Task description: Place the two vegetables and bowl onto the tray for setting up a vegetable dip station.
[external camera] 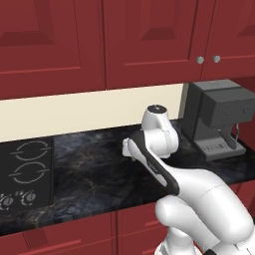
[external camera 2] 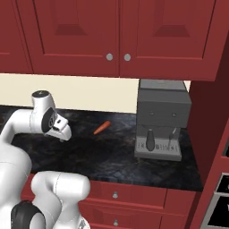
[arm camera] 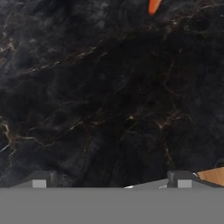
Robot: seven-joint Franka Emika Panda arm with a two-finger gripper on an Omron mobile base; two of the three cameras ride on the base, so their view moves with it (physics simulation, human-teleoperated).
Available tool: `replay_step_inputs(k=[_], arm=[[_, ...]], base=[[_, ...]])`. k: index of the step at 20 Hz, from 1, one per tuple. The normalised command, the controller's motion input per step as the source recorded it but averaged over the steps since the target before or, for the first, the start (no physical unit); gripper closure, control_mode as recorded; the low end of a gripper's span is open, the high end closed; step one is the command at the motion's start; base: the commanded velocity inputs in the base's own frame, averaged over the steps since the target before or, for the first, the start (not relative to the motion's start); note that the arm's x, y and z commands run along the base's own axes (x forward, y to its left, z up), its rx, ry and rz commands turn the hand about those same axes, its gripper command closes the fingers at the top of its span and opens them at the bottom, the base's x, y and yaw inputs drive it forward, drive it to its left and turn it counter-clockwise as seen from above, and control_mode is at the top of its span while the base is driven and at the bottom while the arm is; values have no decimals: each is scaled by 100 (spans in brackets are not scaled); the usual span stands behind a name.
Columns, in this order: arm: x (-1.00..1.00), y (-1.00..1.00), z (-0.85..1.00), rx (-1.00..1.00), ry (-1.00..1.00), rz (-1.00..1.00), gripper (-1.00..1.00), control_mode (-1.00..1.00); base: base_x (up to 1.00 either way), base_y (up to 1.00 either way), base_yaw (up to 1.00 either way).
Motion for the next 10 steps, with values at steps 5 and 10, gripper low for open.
replay_step_inputs(k=[5,10], arm=[[31,-9,0,0,0,0,-100,-100],[31,-17,-3,0,-3,0,-100,-100]], base=[[0,0,0],[0,0,0]])
